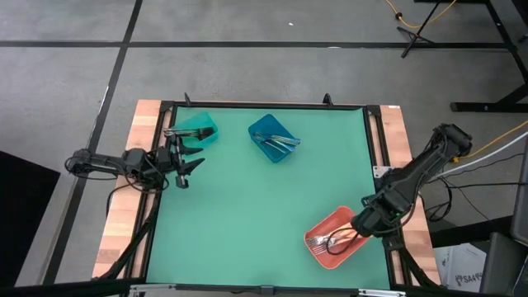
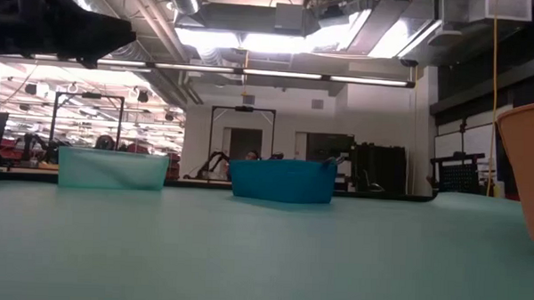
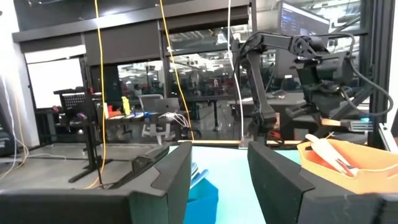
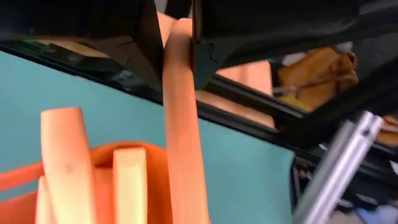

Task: Sort silverware by color (type)
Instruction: Put the orange fork into the orange bin

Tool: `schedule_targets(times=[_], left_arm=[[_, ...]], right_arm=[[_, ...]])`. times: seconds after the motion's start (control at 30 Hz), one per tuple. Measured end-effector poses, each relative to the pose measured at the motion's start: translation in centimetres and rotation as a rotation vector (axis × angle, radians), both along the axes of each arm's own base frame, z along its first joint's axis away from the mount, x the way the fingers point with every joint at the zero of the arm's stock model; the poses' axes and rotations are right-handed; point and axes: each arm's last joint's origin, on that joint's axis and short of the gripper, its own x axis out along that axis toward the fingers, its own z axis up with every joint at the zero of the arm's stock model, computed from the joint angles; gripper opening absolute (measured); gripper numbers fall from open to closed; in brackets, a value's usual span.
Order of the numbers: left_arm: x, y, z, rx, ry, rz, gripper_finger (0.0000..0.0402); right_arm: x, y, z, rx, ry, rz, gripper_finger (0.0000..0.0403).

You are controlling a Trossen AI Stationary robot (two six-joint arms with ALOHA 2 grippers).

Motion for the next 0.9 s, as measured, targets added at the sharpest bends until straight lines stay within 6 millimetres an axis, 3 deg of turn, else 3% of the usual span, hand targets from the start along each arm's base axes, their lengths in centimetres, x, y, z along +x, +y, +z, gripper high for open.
schedule_targets(times=[0.3, 0.6, 0.9], left_arm=[[0.0, 0.0, 0.0, -0.004, -0.001, -0.001, 0.0151], [0.0, 0.0, 0.0, -0.01, -0.002, -0.004, 0.0151], [0.0, 0.0, 0.0, -0.011, -0.001, -0.004, 0.0151]], right_arm=[[0.9, 0.8, -1.8, -0.042, 0.047, 0.101, 0.0037], [1.4, 1.5, -3.4, -0.062, 0.177, 0.093, 0.0037], [3.2, -0.1, -3.6, -0.048, 0.239, -0.075, 0.0037]])
